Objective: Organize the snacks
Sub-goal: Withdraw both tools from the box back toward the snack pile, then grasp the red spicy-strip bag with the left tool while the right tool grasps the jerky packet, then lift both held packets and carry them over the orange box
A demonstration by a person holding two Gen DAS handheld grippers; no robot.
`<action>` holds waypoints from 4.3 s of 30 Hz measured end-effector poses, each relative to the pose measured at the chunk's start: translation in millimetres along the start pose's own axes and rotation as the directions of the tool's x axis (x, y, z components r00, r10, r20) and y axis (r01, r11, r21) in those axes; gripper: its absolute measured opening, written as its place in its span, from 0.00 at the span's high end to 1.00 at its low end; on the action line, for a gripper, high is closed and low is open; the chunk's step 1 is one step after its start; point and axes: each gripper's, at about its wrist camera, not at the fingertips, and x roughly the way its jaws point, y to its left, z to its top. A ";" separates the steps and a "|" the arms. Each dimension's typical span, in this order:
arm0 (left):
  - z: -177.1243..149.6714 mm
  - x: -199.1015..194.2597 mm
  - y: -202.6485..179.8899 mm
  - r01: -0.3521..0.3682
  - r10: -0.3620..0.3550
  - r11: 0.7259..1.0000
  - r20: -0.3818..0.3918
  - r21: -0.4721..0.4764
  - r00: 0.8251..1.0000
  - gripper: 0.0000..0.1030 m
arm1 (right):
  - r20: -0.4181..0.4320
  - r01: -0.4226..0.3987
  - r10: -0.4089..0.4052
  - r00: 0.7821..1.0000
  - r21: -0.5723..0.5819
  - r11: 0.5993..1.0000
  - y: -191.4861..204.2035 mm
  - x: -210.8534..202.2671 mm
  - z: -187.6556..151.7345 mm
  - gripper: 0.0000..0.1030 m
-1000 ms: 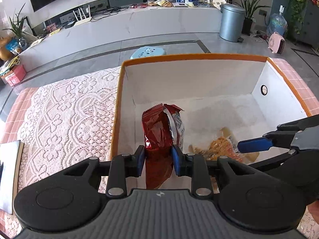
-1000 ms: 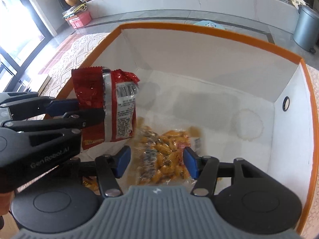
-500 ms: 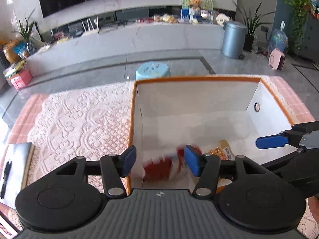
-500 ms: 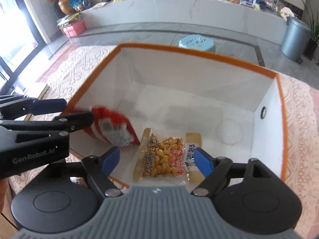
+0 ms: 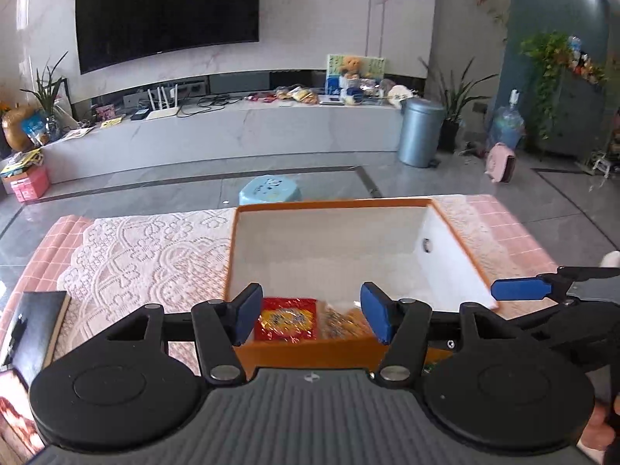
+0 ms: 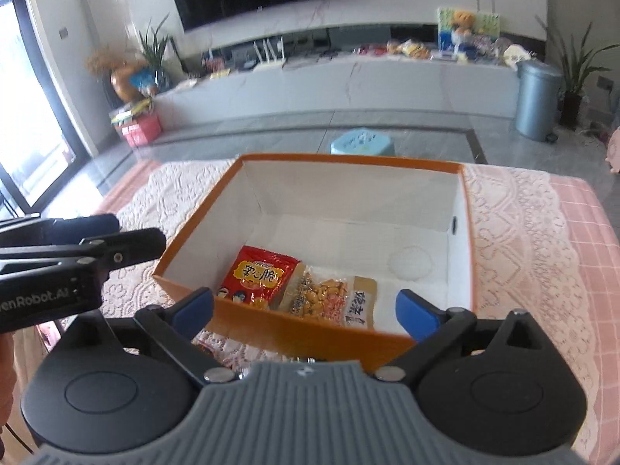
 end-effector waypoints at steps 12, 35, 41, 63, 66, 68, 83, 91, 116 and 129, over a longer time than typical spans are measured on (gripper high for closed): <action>-53.7 -31.4 -0.9 0.134 -0.136 0.990 -0.029 -0.045 0.990 0.33 | 0.094 0.078 -0.087 0.992 0.095 0.992 6.6 -53.6 -87.1 0.04; -165.8 -4.9 27.1 0.119 -0.115 0.993 -0.247 0.000 0.962 0.30 | -0.020 0.207 -0.208 0.978 -0.032 0.978 16.7 -32.7 -182.0 0.04; -167.9 12.4 35.8 0.079 -0.089 0.996 -0.260 -0.049 0.962 0.26 | -0.026 0.198 -0.200 0.979 -0.067 0.978 20.7 -22.6 -186.9 0.04; -151.7 68.1 -8.0 0.051 0.005 0.900 -0.126 0.433 0.992 0.27 | -0.076 0.093 -0.085 0.993 0.103 0.990 23.6 14.8 -173.7 0.13; -154.9 72.1 -6.8 0.035 0.021 0.898 -0.123 0.438 0.992 0.27 | -0.091 0.109 -0.097 0.991 0.132 0.985 25.6 23.7 -171.9 0.13; -157.3 75.7 -7.1 0.020 0.041 0.891 -0.124 0.453 0.991 0.27 | -0.089 0.117 -0.106 0.990 0.130 0.985 29.1 28.2 -170.3 0.13; -156.3 76.2 1.5 -0.020 0.064 0.913 -0.094 0.407 0.994 0.45 | -0.153 0.196 -0.191 0.970 0.018 0.980 54.3 40.9 -173.8 0.25; -146.3 64.5 13.9 0.025 -0.002 0.962 -0.084 0.271 0.996 0.51 | -0.177 0.169 -0.148 0.973 0.109 0.980 42.5 51.2 -172.6 0.18; -141.3 23.5 24.7 0.047 -0.043 0.987 -0.029 0.153 0.999 0.52 | -0.180 0.028 0.001 0.984 0.157 0.987 42.5 32.0 -173.1 0.36; -137.3 0.4 21.7 0.036 -0.035 0.993 -0.007 0.110 0.999 0.53 | -0.154 -0.182 0.210 0.965 0.176 0.967 50.6 -8.1 -167.2 0.36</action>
